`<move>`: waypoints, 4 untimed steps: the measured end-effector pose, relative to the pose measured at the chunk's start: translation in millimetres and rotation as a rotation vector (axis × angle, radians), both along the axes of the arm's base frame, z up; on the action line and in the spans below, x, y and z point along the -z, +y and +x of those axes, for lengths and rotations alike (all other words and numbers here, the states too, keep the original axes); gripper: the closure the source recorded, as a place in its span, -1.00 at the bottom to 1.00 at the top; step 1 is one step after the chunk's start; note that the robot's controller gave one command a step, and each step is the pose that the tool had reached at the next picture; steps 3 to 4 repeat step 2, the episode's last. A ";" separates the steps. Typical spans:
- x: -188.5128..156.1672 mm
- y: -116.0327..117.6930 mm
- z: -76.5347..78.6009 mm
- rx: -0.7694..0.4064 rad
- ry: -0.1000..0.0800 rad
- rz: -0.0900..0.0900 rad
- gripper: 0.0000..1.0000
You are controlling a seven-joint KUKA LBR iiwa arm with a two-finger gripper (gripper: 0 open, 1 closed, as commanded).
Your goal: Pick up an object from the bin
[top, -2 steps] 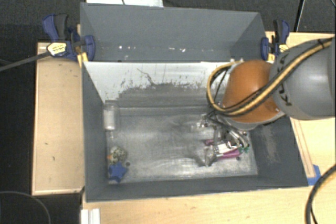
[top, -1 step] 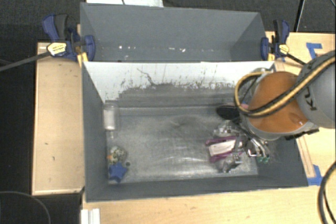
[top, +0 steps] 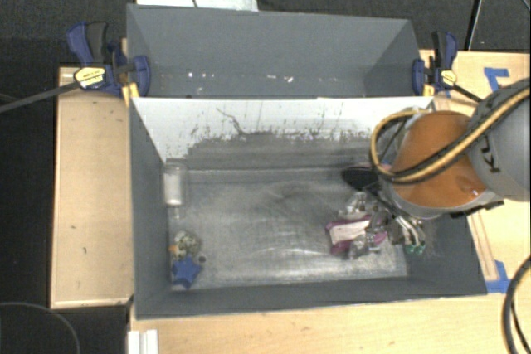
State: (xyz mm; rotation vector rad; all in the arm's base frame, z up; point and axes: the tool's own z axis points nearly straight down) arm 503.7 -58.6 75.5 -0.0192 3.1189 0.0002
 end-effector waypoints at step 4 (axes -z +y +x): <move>-204.8 -1.0 0.8 0.011 0.012 -0.001 1.00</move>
Offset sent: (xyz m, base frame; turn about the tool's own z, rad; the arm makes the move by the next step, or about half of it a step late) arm -0.0088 0.0060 0.0684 0.0160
